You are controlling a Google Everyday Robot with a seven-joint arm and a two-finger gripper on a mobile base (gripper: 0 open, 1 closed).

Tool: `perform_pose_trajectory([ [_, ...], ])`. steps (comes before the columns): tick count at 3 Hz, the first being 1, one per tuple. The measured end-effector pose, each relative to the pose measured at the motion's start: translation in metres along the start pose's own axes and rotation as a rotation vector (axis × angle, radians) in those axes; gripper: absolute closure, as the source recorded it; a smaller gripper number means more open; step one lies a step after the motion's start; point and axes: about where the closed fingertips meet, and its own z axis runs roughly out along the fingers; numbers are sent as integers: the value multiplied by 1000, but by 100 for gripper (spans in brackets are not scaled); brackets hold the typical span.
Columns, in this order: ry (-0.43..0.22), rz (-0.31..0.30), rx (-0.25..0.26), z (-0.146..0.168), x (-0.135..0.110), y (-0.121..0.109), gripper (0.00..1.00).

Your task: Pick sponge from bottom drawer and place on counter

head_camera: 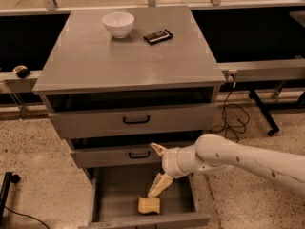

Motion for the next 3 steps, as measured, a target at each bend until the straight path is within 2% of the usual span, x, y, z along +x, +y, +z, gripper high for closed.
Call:
perform_pose_trajectory([
  [1, 0, 0, 0, 0, 0, 0, 0],
  [2, 37, 29, -11, 23, 22, 8, 0],
  [3, 114, 54, -24, 63, 61, 32, 0],
])
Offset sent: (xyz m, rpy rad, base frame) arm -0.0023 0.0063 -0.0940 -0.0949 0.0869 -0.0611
